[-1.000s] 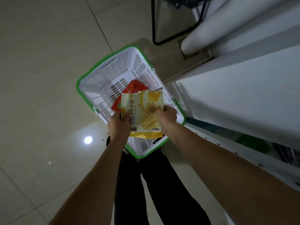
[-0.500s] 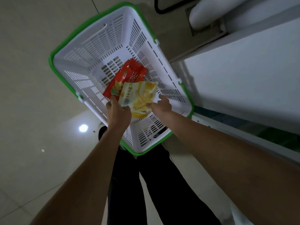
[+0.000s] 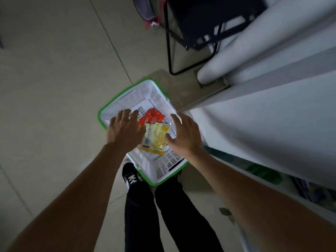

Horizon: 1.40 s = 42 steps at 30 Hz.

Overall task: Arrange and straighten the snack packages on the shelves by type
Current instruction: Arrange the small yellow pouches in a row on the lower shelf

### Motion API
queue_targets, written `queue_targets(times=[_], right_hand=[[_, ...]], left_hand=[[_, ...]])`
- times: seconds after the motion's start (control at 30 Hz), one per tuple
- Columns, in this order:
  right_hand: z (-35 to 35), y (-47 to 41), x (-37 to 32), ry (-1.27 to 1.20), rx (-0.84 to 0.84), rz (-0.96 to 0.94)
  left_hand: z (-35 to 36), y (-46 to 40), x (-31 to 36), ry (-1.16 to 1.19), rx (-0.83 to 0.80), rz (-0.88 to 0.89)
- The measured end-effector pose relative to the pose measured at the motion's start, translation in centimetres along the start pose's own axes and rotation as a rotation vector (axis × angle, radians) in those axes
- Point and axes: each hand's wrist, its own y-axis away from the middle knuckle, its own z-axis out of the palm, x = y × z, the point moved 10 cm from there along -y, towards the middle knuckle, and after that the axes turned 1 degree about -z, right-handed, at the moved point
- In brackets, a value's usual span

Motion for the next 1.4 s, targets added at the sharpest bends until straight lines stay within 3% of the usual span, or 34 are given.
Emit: queue_targets(times=[0.27, 0.43, 0.53, 0.8, 0.93, 1.07, 1.4], right_hand=[[-21.5, 7.0, -5.0, -0.028, 0.269, -0.043], [-33.1, 11.2, -7.8, -0.041, 0.394, -0.05], [-38.5, 14.4, -9.3, -0.063, 0.508, -0.082], [-50.0, 19.1, -12.7, 0.01, 0.418, 0.048], [-54.0, 21.2, -10.8, -0.097, 0.415, 0.19], [-56.9, 24.2, -11.0, -0.179, 0.56, 0.232], [-56.6, 35.3, -10.6, -0.308, 0.896, 0.403]], left_hand=[[-21.0, 6.7, 6.9, -0.231, 0.229, 0.159], [-32.1, 11.1, 10.6, -0.216, 0.286, 0.112], [-37.9, 13.9, 14.4, -0.186, 0.357, 0.177], [-51.8, 19.8, 20.4, -0.217, 0.456, 0.273], [-55.7, 20.2, 22.4, -0.289, 0.46, 0.367], [-58.0, 20.5, 25.5, -0.285, 0.449, 0.508], [-54.9, 24.0, 32.8, -0.209, 0.351, 0.847]])
